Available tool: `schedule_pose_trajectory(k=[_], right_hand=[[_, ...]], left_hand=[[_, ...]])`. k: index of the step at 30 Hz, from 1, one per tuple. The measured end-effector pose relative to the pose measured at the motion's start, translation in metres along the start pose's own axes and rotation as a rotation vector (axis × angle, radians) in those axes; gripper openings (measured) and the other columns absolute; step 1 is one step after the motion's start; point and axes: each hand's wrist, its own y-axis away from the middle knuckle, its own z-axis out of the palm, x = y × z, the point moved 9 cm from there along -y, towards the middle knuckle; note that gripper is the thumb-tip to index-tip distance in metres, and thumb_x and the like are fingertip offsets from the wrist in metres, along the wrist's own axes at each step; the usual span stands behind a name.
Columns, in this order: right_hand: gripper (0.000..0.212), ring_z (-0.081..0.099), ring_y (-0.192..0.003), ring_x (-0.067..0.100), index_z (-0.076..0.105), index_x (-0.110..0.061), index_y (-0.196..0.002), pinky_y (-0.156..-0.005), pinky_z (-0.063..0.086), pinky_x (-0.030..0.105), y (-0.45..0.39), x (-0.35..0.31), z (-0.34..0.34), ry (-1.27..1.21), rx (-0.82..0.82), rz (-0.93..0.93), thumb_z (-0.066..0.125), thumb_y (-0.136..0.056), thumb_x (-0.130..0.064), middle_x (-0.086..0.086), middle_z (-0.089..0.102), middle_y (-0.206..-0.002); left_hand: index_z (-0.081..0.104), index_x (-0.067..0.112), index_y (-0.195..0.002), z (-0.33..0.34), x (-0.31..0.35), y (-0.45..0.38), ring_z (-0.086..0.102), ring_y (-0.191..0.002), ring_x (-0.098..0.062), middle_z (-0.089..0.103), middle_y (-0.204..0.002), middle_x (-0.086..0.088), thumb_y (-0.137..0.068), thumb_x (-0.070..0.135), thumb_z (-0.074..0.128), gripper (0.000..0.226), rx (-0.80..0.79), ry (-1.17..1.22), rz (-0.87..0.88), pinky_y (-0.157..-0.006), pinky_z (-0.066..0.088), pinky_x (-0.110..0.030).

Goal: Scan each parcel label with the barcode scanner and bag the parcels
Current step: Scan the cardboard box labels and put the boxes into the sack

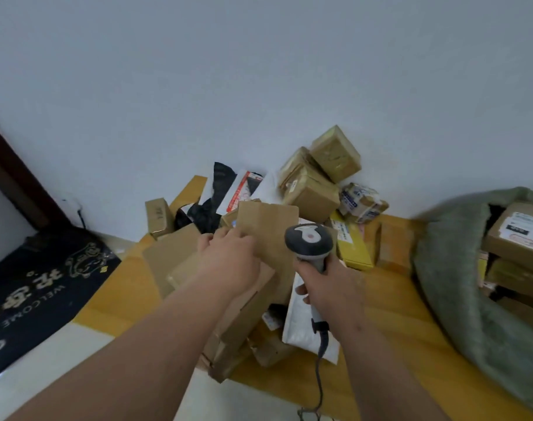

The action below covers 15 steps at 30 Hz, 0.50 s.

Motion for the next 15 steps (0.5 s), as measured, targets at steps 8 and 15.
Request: schedule_pose_trajectory(k=[8,15], right_hand=[[0.016,0.064,-0.085,0.025,0.056,-0.024,-0.095,-0.084,0.055,0.047,-0.006,0.008,0.033,0.032,-0.110,0.048,0.064,-0.091,-0.037,0.003,0.063,-0.087],[0.025,0.062,-0.096,0.020,0.053,-0.026,-0.109,-0.095,0.054,0.047,-0.012,0.027,0.041,0.021,-0.186,0.167,0.062,-0.092,-0.043,-0.002,0.062,-0.098]], left_hand=[[0.039,0.036,-0.141,0.028,-0.056,0.031,0.025,-0.142,-0.025,0.033,-0.153,0.003,-0.093,0.067,0.031,0.058,-0.059,-0.052,-0.186,-0.115,0.011,-0.053],[0.017,0.037,-0.150,0.053,-0.075,0.041,0.028,-0.143,-0.030,0.027,-0.157,-0.001,-0.076,0.089,0.026,0.091,-0.243,0.058,-0.385,-0.114,0.016,-0.061]])
